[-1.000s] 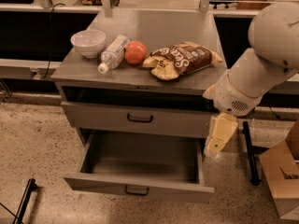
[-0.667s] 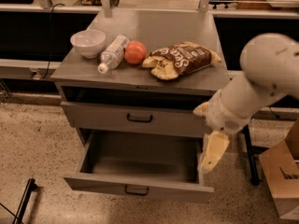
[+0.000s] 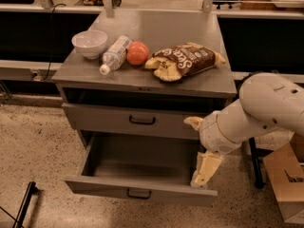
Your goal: Close middle drawer
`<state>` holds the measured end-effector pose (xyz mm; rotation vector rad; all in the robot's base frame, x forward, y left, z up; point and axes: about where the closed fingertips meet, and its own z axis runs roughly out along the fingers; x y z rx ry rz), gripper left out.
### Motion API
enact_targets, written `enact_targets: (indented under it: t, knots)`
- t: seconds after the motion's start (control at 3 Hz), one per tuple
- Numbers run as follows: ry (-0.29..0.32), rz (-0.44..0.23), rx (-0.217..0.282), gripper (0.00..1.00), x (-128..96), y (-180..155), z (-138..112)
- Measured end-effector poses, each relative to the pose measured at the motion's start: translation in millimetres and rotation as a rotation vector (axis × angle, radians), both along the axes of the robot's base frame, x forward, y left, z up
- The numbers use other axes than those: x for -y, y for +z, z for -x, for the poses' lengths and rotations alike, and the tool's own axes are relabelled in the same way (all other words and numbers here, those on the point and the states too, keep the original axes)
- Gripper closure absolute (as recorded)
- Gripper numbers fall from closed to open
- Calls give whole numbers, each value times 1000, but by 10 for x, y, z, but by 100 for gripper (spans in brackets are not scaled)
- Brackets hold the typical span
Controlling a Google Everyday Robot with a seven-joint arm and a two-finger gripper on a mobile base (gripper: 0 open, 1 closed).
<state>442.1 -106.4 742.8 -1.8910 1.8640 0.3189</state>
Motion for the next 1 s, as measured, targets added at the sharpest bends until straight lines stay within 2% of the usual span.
enact_targets:
  t: [0.33, 0.67, 1.0]
  knots:
    - [-36, -13, -55, 0, -66, -379, 16]
    - [-60, -48, -75, 0, -293, -1216, 538]
    - [-62, -47, -75, 0, -286, -1216, 534]
